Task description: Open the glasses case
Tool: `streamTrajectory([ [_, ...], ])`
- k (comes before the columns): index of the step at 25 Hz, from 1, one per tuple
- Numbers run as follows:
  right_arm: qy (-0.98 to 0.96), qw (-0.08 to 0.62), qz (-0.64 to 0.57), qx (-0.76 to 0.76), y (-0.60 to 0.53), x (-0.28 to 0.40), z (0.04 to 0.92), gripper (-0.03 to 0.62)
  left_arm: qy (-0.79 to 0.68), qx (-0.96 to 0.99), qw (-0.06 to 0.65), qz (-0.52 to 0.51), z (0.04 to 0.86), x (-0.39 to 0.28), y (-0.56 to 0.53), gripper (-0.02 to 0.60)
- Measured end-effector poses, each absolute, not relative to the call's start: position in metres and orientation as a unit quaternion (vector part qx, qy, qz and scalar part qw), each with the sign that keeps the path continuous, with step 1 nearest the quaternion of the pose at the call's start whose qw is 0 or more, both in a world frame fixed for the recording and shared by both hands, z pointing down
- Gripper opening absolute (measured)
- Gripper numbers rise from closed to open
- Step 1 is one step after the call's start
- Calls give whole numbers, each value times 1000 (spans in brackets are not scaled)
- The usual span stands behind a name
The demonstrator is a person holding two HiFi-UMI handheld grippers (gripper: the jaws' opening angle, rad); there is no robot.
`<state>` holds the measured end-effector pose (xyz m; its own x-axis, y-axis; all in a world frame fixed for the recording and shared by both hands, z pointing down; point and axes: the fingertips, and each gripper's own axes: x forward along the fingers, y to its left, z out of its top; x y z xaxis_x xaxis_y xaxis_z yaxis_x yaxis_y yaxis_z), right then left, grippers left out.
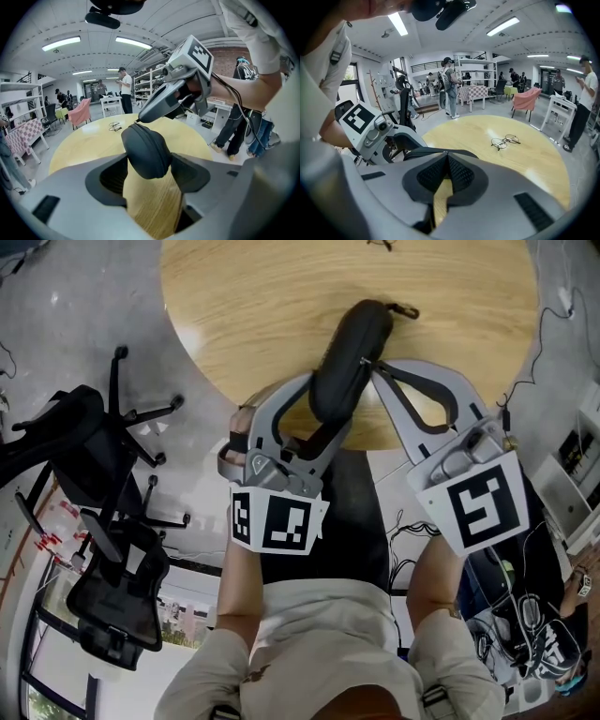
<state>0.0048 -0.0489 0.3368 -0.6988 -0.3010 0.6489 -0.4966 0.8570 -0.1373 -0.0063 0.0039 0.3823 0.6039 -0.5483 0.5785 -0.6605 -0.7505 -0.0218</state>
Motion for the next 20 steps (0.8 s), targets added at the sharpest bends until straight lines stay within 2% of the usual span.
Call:
streamTrajectory([
  [20, -897, 325, 155, 258, -59, 20, 352, 20, -340, 886, 94, 301, 391, -6, 23, 296],
])
